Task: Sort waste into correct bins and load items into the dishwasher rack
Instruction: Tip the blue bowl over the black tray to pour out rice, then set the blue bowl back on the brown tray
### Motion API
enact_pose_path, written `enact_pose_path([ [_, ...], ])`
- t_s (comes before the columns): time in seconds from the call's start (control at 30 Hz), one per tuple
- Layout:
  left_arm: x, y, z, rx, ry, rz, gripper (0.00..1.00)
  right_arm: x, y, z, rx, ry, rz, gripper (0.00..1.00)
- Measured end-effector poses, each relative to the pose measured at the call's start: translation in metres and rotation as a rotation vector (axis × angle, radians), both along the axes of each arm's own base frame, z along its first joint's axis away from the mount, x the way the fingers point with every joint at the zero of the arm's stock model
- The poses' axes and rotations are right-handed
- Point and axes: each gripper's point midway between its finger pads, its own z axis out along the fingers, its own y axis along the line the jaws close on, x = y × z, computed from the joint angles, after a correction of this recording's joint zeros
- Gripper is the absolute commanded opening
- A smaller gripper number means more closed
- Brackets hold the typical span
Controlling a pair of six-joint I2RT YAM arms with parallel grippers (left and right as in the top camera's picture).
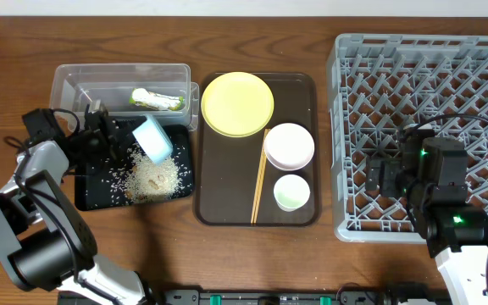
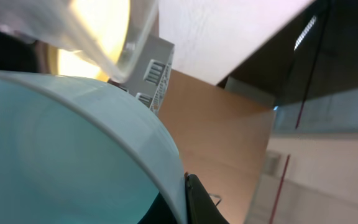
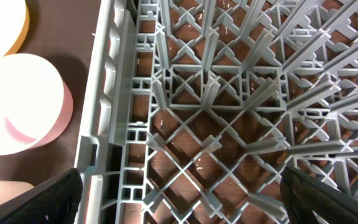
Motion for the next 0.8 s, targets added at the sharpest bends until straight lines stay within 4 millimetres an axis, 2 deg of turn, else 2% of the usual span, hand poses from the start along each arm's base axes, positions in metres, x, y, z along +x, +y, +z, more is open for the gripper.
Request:
enact_pose_path([
  [0.13,-0.003,-0.027,0.023,0.111,-0.122,-0.063,0.06,0.0,0.0,0.0,0.0,0.0,0.0,0.99],
  [0.27,-0.01,-0.075,0.042,0.312,-0.25,-0.156,0.06,0.0,0.0,0.0,0.0,0.0,0.0,0.99],
  [0.37,-0.017,-0.114,0.042,0.468,-0.319,-0.23,0.06,0.0,0.0,0.0,0.0,0.0,0.0,0.99],
  [0.47,-0.024,-0.152,0.028,0.615,-0.359,-0.311,0.06,0.0,0.0,0.0,0.0,0.0,0.0,0.99],
  [0.6,-0.043,-0.193,-0.006,0.831,-0.353,-0.432,0.06,0.0,0.0,0.0,0.0,0.0,0.0,0.99],
  [0.8,-0.063,-0.218,-0.045,1.101,-0.356,-0.535,0.06,0.0,0.0,0.0,0.0,0.0,0.0,0.99],
])
